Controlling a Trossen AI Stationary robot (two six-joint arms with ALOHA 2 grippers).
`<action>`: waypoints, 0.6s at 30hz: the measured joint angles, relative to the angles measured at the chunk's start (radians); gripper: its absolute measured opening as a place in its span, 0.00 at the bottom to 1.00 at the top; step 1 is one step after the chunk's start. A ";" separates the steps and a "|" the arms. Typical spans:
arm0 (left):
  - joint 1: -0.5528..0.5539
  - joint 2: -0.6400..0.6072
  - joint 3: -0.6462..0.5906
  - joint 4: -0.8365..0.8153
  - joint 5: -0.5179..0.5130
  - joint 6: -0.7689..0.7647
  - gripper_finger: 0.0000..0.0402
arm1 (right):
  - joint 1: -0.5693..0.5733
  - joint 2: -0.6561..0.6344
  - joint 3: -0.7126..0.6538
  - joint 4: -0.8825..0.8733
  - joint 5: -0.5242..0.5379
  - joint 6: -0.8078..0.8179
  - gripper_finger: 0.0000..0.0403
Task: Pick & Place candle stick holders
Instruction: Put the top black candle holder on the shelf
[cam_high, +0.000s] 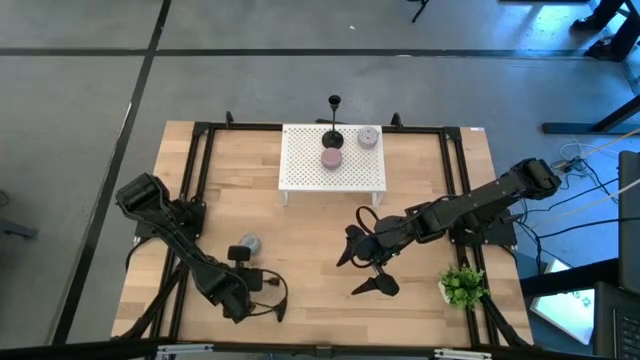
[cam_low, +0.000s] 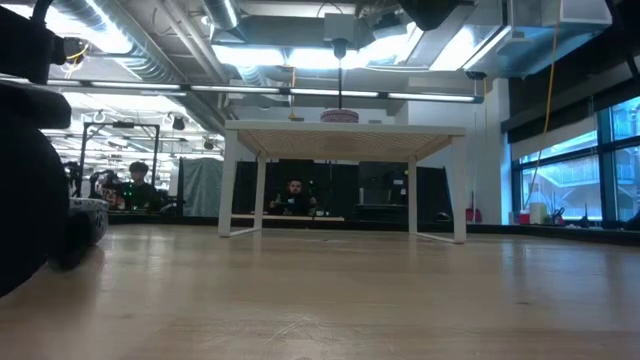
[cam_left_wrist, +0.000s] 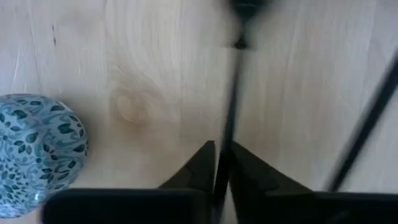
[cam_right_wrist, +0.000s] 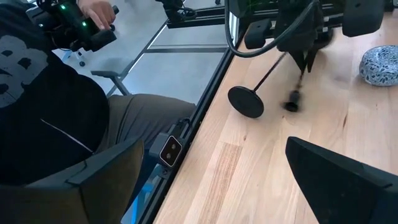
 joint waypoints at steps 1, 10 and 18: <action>0.000 0.000 0.000 0.001 -0.001 -0.006 0.04 | 0.000 0.000 0.000 0.000 0.000 0.000 0.98; 0.000 0.000 0.000 0.001 -0.095 -0.023 0.03 | 0.000 0.000 0.000 0.001 0.000 0.000 0.98; 0.006 0.000 0.043 0.001 -0.273 0.026 0.03 | 0.000 0.000 0.000 0.001 0.000 0.000 0.98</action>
